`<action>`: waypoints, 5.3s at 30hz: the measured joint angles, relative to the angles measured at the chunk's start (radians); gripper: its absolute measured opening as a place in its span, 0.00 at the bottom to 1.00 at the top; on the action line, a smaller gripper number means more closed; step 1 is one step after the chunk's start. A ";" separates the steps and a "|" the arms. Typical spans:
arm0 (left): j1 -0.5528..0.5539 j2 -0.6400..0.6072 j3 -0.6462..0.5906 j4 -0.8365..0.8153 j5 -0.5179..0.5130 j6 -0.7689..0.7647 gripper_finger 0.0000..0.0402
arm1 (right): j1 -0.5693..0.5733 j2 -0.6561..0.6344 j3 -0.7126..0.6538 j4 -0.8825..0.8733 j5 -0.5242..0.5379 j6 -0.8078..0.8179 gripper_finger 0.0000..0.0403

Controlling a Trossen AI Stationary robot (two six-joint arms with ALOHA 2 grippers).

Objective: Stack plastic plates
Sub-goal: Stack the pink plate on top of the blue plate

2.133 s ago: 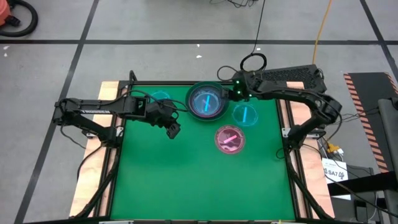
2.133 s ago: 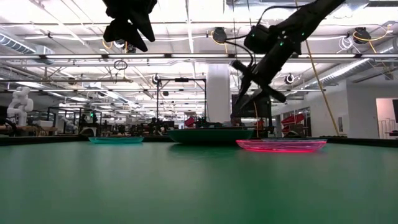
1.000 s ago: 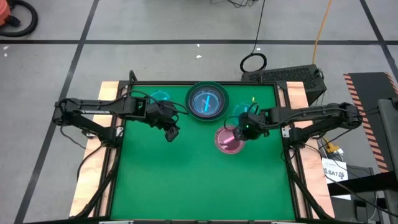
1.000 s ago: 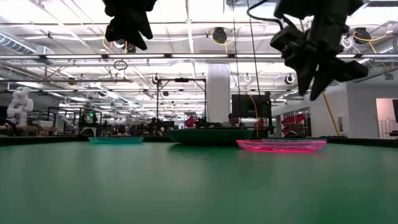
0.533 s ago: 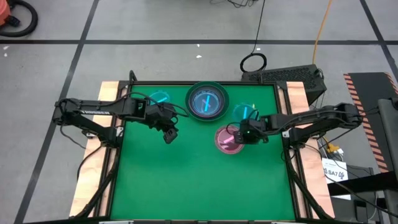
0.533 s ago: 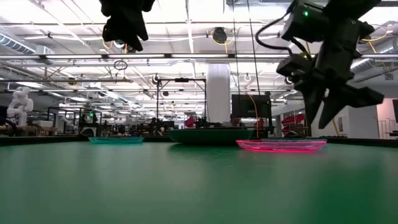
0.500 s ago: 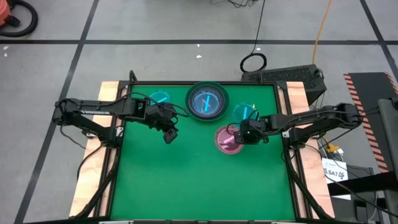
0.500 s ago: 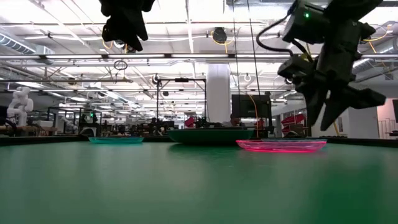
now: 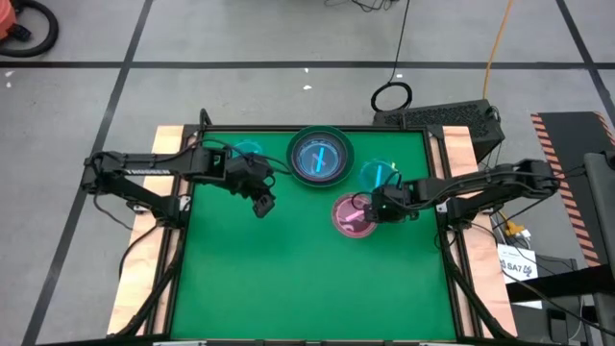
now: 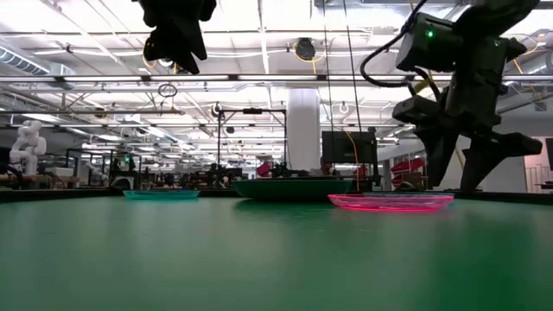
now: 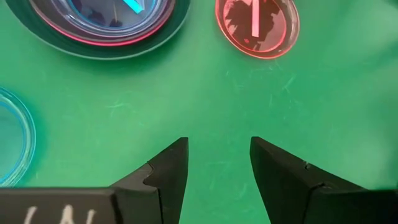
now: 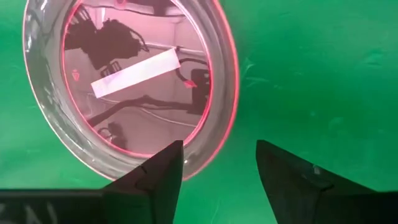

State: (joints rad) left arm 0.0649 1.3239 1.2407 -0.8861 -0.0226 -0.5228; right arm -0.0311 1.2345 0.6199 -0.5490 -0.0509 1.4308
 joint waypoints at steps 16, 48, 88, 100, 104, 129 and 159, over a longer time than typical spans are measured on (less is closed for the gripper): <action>0.342 0.000 0.000 -0.056 0.132 0.154 0.45 | 0.000 0.002 -0.110 0.224 -0.001 0.045 0.25; 0.617 0.187 0.000 -0.035 0.277 0.251 0.45 | -0.091 0.000 -0.047 0.661 0.045 0.051 0.00; 0.586 0.187 0.000 -0.074 0.338 0.176 0.45 | -0.572 0.161 0.212 0.613 -0.085 -0.292 0.00; 0.567 0.187 0.000 -0.072 0.337 0.156 0.45 | -0.572 0.289 0.212 0.656 -0.108 -0.311 0.00; 0.567 0.187 0.000 -0.070 0.336 0.158 0.45 | -0.572 0.300 0.212 0.648 -0.105 -0.324 0.00; 0.567 0.187 0.000 -0.046 0.336 0.155 0.45 | -0.480 0.299 0.211 0.595 0.079 -0.242 0.00; 0.519 0.187 0.000 -0.047 0.336 0.137 0.45 | -0.458 0.299 0.211 0.592 0.081 -0.246 0.21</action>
State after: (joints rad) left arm 0.5836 1.5108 1.2407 -0.9333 0.3130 -0.3860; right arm -0.4891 1.5337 0.8314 0.0425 0.0296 1.1847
